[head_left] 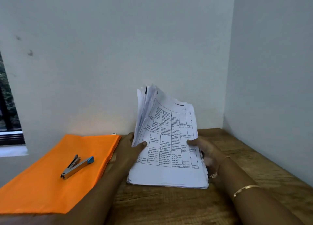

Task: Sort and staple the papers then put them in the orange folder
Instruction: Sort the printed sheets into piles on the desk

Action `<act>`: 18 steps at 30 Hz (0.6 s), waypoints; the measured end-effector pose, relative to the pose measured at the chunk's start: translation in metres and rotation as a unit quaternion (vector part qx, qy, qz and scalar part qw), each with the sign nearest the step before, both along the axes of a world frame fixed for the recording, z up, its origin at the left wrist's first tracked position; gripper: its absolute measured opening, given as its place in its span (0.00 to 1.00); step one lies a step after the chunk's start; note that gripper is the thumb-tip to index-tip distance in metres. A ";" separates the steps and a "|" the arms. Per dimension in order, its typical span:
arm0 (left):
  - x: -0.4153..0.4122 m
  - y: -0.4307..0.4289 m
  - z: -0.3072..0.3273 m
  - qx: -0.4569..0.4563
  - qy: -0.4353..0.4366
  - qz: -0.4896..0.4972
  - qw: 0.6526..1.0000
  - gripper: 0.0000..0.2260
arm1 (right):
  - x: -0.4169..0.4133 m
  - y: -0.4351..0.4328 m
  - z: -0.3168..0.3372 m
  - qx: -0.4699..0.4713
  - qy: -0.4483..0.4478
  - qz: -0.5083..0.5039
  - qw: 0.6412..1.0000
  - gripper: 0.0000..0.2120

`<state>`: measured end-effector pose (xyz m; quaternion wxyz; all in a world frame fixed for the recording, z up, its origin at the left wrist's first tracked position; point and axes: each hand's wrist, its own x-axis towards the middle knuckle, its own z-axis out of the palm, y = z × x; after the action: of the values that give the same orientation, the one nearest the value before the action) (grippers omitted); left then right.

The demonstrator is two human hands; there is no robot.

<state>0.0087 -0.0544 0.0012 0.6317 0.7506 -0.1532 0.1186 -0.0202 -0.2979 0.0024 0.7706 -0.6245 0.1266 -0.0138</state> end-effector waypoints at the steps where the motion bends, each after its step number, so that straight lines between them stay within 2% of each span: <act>1: -0.002 -0.001 0.001 0.004 -0.022 0.009 1.000 0.13 | 0.001 0.002 0.001 -0.028 -0.030 -0.013 0.999 0.11; 3: -0.006 -0.005 0.003 0.023 -0.070 0.052 0.996 0.15 | 0.001 0.012 0.009 -0.158 -0.118 -0.083 0.977 0.11; 5: -0.010 -0.010 0.005 0.037 -0.129 0.109 0.985 0.15 | -0.001 0.027 0.018 -0.252 -0.218 -0.160 0.929 0.05; 6: -0.012 -0.011 0.006 0.039 -0.162 0.130 0.978 0.15 | -0.003 0.034 0.022 -0.269 -0.264 -0.178 0.909 0.03; 8: -0.014 -0.012 0.008 0.041 -0.223 0.156 0.961 0.15 | -0.008 0.044 0.027 -0.290 -0.343 -0.206 0.869 0.07; 10: -0.016 -0.011 0.010 0.036 -0.259 0.160 0.952 0.13 | -0.011 0.047 0.029 -0.304 -0.382 -0.225 0.843 0.05; 12: -0.019 -0.010 0.011 0.029 -0.256 0.146 0.955 0.14 | -0.013 0.045 0.030 -0.300 -0.387 -0.215 0.845 0.04; 15: -0.023 -0.007 0.014 -0.012 -0.230 0.104 0.967 0.22 | -0.017 0.043 0.026 -0.250 -0.375 -0.182 0.874 0.15; 18: -0.025 -0.007 0.019 -0.050 -0.208 0.059 0.975 0.21 | -0.019 0.043 0.026 -0.208 -0.374 -0.170 0.888 0.17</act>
<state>-0.0161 -0.0610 0.0200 0.6147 0.6846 -0.2304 0.3168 -0.0389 -0.2544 0.0284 0.5991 -0.6879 -0.0725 -0.4033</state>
